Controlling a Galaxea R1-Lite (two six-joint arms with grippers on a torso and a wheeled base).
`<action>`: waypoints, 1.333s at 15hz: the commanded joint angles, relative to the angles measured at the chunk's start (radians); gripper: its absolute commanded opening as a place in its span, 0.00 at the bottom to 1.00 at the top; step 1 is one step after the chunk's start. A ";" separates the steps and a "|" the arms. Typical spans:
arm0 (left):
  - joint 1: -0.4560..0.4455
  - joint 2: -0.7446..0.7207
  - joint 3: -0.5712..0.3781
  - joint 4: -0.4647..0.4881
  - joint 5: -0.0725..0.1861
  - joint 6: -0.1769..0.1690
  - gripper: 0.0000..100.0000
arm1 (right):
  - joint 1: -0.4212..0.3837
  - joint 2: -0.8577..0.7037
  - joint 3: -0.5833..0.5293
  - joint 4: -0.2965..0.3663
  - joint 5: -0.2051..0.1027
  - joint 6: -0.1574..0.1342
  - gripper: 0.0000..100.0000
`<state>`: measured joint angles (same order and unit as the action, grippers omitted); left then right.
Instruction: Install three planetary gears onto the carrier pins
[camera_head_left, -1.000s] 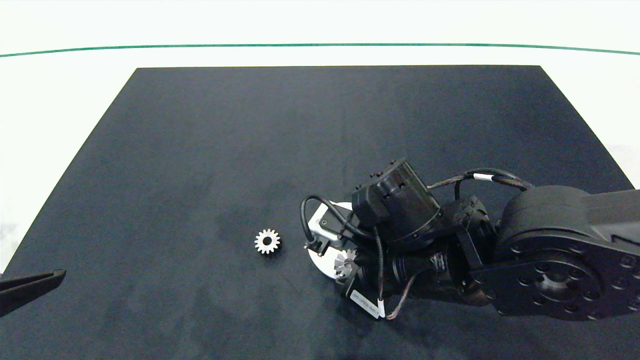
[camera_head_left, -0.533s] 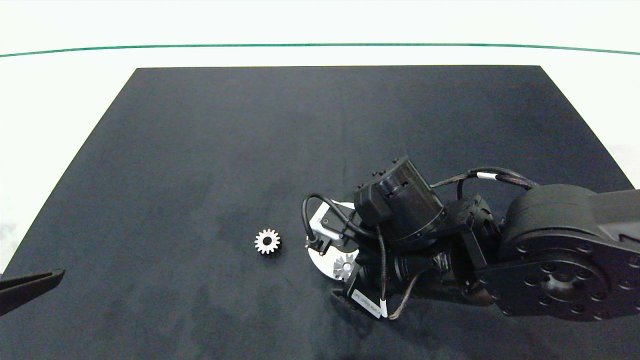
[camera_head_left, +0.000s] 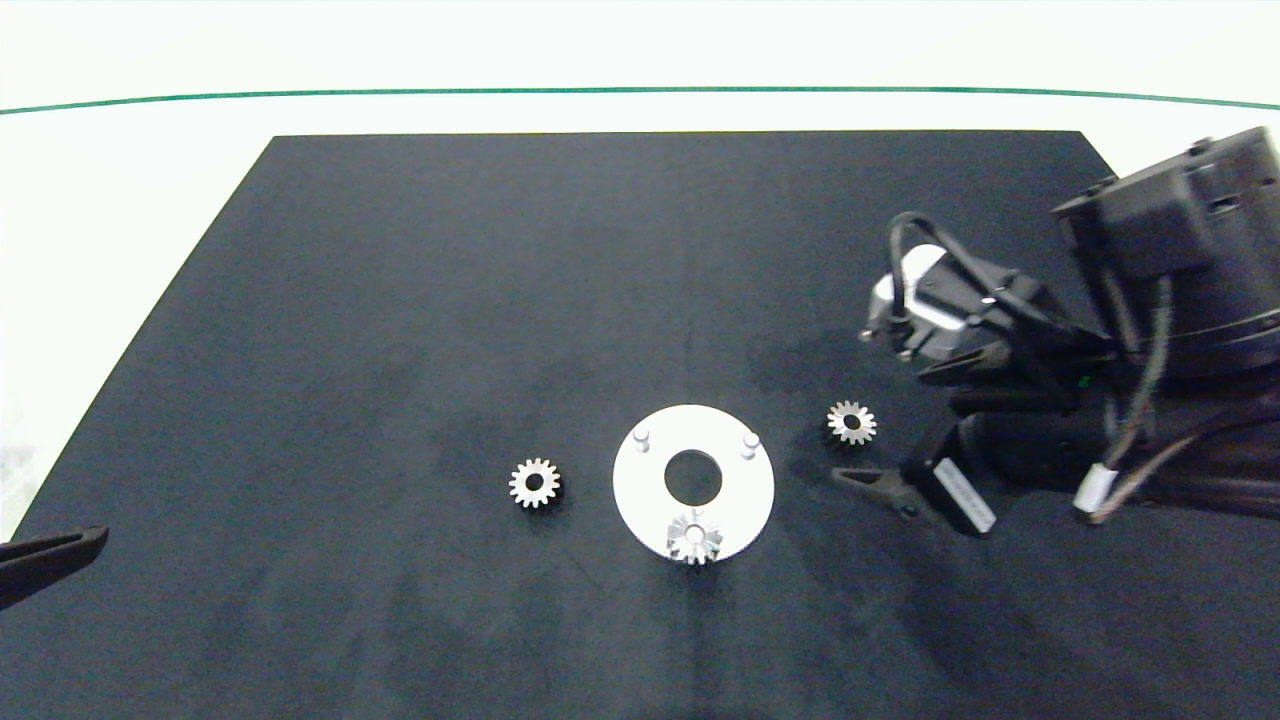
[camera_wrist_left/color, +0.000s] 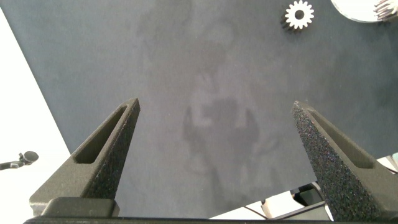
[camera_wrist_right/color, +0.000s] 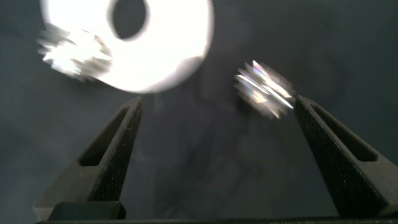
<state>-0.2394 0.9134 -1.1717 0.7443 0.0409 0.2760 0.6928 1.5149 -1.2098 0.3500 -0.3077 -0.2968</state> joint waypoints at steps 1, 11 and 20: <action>-0.001 0.001 0.004 0.010 0.001 0.002 1.00 | -0.153 -0.223 0.138 0.026 0.042 0.004 1.00; -0.006 0.007 0.007 0.020 0.001 0.002 1.00 | -0.291 0.014 0.227 -0.226 0.217 0.008 1.00; -0.001 0.009 0.004 0.020 0.001 0.002 1.00 | -0.231 0.169 0.108 -0.269 0.214 0.050 1.00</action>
<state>-0.2428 0.9194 -1.1679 0.7600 0.0404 0.2762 0.4594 1.6374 -1.0723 0.0755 -0.0928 -0.2506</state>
